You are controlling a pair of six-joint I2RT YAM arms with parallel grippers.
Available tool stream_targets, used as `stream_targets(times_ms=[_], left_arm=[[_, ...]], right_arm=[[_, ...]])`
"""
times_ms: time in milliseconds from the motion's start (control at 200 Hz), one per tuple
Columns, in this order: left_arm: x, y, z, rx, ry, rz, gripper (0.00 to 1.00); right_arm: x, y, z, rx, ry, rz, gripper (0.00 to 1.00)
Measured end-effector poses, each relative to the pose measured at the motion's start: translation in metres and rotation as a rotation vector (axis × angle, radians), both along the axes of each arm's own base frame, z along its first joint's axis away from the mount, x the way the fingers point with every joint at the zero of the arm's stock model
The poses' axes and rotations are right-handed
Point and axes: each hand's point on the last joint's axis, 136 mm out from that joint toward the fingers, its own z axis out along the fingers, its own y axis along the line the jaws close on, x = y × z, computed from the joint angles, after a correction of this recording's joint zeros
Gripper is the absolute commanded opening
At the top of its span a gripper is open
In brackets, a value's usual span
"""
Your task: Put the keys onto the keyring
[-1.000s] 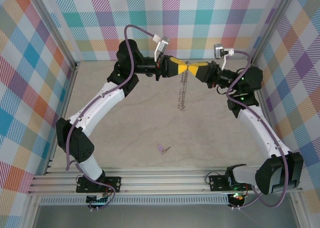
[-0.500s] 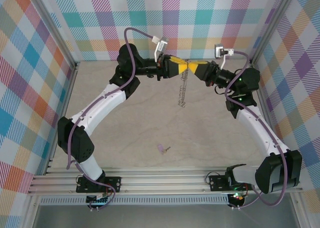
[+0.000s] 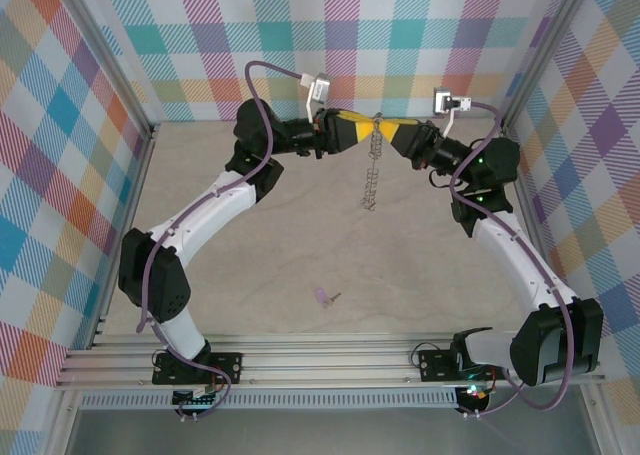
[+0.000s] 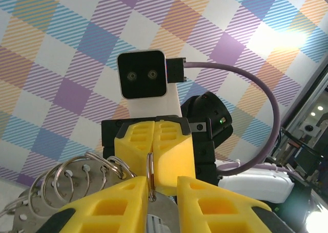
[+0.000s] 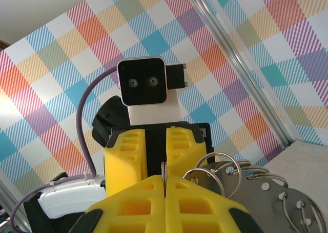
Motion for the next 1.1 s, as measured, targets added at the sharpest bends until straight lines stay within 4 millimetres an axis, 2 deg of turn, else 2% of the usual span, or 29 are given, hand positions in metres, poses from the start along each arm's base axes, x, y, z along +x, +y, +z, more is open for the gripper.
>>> stream_targets(times_ms=[440,810,1105], left_arm=[[0.004,-0.004,-0.012,0.013,0.039,-0.007,0.22],[0.004,-0.005,-0.013,0.014,0.041,-0.010,0.25],[0.011,-0.011,-0.026,0.029,0.066,-0.010,0.25]], right_arm=[[0.008,-0.006,-0.005,0.014,0.022,-0.038,0.00],[0.011,-0.008,-0.008,0.025,0.043,-0.050,0.00],[0.011,-0.010,-0.009,0.026,0.045,-0.052,0.00]])
